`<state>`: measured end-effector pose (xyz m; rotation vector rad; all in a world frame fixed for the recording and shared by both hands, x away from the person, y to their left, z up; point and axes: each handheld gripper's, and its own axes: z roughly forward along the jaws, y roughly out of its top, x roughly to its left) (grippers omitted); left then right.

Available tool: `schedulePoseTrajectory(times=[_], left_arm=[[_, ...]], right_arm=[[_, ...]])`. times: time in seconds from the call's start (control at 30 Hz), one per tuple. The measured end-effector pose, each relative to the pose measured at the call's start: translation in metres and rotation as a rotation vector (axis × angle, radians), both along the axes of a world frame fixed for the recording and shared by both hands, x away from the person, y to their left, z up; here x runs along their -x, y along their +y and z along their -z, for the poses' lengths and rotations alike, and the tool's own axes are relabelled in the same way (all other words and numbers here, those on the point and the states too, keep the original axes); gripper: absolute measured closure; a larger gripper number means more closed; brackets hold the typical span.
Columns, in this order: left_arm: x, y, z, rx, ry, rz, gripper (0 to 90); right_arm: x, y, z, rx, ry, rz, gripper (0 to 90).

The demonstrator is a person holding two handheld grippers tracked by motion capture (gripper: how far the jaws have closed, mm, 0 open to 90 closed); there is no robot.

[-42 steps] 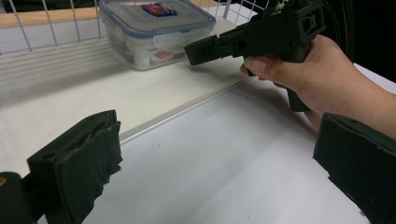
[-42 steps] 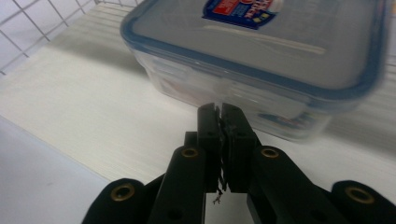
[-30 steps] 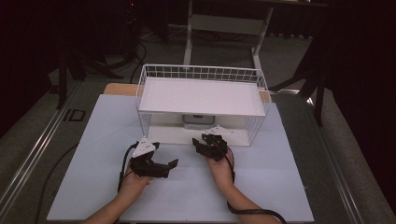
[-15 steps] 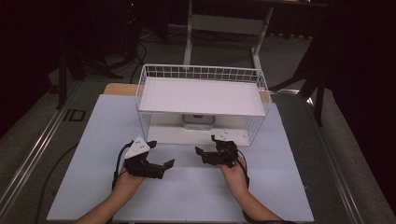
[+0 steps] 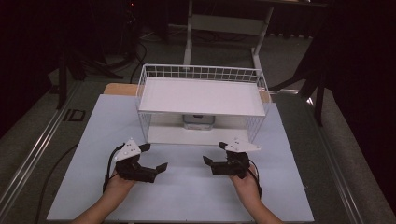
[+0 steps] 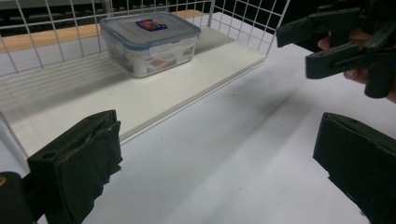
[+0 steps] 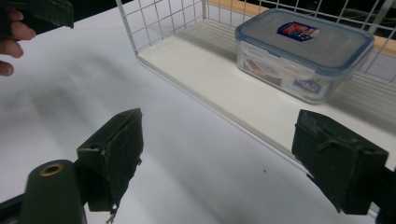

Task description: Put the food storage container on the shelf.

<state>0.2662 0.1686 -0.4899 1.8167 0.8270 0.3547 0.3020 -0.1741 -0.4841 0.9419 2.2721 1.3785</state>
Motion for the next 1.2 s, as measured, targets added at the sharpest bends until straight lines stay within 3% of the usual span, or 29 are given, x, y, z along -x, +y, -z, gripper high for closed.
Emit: schedulePoseTrajectory(times=[0.17,0.3,0.43,0.8,1.0,1.2], left_arm=[[0.005,0.007,0.001,0.02,-0.012,0.028,1.8],[0.009,0.01,0.002,-0.004,-0.003,0.049,1.8],[0.014,0.015,0.004,0.001,0.005,0.068,1.8],[0.027,0.033,0.004,0.041,0.012,0.043,1.9],[0.029,0.037,0.003,0.055,-0.007,0.028,1.8],[0.027,0.038,0.005,0.054,0.005,0.021,1.9]], right_arm=[[0.008,-0.013,0.001,-0.013,0.025,0.014,16.4],[0.013,-0.021,0.001,-0.016,0.031,0.024,16.5],[0.019,-0.026,-0.002,-0.015,0.024,0.025,16.5],[0.036,-0.051,-0.007,-0.04,0.017,0.072,16.5],[0.041,-0.06,-0.002,0.009,-0.008,0.086,16.5],[0.039,-0.073,-0.001,-0.009,-0.002,0.08,16.4]])
